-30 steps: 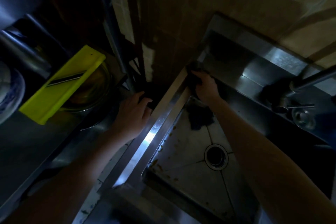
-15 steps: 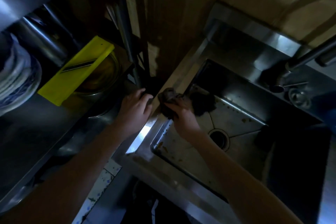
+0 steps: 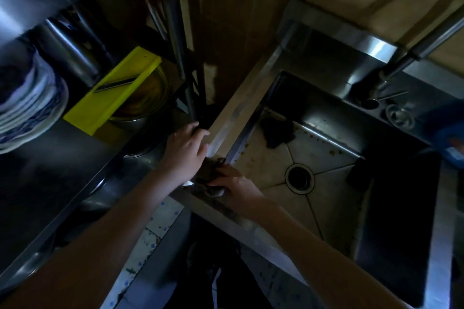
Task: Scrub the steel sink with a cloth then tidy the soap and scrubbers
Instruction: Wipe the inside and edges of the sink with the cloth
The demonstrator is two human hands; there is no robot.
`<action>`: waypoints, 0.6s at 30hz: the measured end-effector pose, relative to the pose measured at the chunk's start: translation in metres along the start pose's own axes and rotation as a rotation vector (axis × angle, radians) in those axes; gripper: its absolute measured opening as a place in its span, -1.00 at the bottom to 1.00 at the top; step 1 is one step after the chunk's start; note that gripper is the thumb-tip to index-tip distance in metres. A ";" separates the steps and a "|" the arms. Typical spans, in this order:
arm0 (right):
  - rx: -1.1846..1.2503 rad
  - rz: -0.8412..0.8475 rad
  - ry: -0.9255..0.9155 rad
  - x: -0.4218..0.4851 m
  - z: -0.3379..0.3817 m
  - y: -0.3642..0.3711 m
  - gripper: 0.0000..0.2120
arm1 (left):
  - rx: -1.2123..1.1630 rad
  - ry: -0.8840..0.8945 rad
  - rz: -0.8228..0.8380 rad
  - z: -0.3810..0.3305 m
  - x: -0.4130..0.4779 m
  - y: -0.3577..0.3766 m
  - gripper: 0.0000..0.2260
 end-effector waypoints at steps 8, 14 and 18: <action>0.005 0.084 0.108 -0.016 -0.007 0.001 -0.69 | -0.002 0.044 0.044 -0.010 -0.019 0.008 -0.76; 0.152 0.044 0.341 -0.035 -0.041 0.000 -0.59 | 0.007 0.063 0.055 -0.010 -0.021 0.015 -0.74; 0.316 -0.029 0.460 -0.035 -0.059 0.002 -0.52 | 0.034 0.072 0.062 -0.011 -0.010 0.019 -0.75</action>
Point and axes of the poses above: each hand's wrist, its own x-axis towards the middle knuckle, its own y-axis out of the palm, z = x × y, the point moved 4 cm from there along x, towards the middle knuckle, and after that the axes turned 8 degrees about -x, right-handed, at the moved point
